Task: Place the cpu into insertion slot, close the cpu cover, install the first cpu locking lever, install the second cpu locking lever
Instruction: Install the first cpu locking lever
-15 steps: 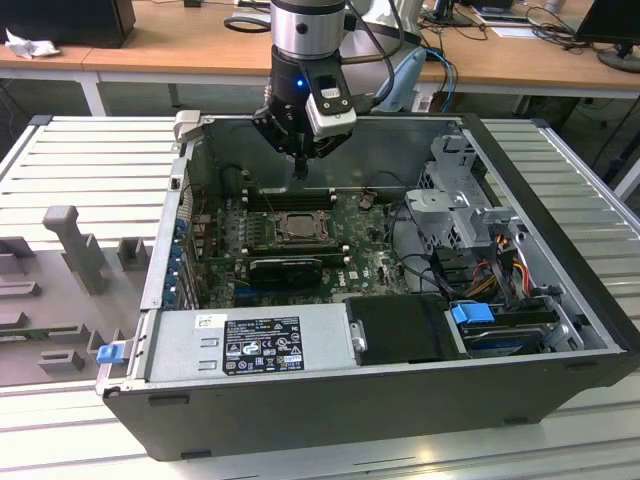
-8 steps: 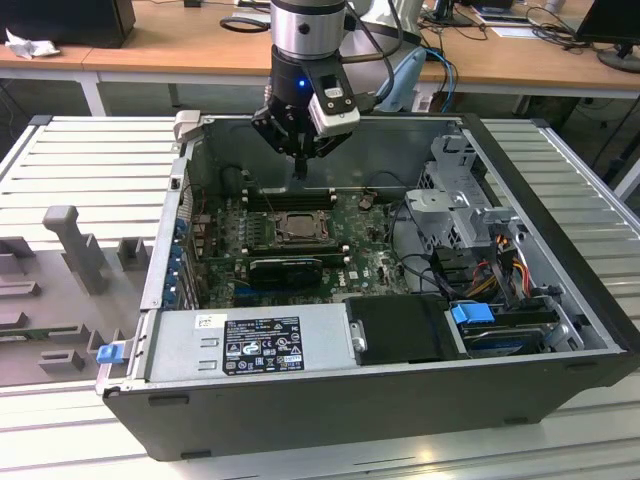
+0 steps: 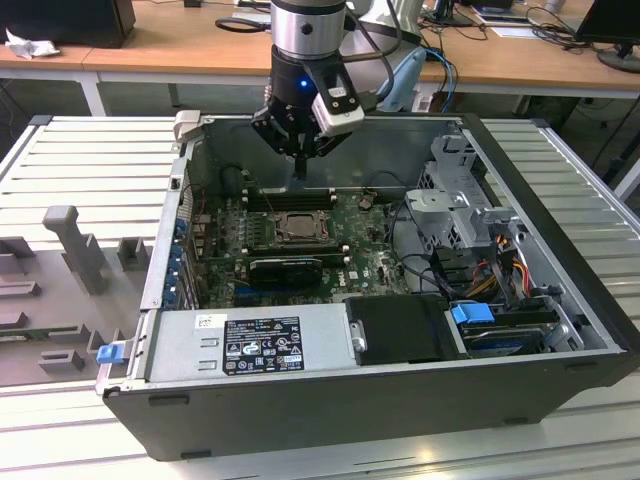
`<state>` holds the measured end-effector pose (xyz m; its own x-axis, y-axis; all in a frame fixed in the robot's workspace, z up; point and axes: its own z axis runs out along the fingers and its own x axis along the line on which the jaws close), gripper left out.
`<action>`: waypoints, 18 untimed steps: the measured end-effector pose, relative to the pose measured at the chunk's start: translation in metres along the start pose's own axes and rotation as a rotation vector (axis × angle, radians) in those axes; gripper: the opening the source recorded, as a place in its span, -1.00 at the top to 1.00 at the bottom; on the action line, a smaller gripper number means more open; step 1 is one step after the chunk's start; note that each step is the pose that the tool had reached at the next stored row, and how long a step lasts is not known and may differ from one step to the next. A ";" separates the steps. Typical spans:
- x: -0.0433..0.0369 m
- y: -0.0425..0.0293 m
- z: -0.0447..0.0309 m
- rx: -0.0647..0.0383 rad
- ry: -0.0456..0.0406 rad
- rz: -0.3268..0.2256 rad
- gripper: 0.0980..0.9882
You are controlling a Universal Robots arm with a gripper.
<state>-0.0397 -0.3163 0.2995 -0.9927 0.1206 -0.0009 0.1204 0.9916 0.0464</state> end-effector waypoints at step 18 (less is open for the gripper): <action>0.0000 0.0000 0.0000 0.000 0.0047 -0.103 0.98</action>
<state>-0.0397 -0.3163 0.2995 -0.9998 0.0181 -0.0009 0.0180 0.9988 0.0463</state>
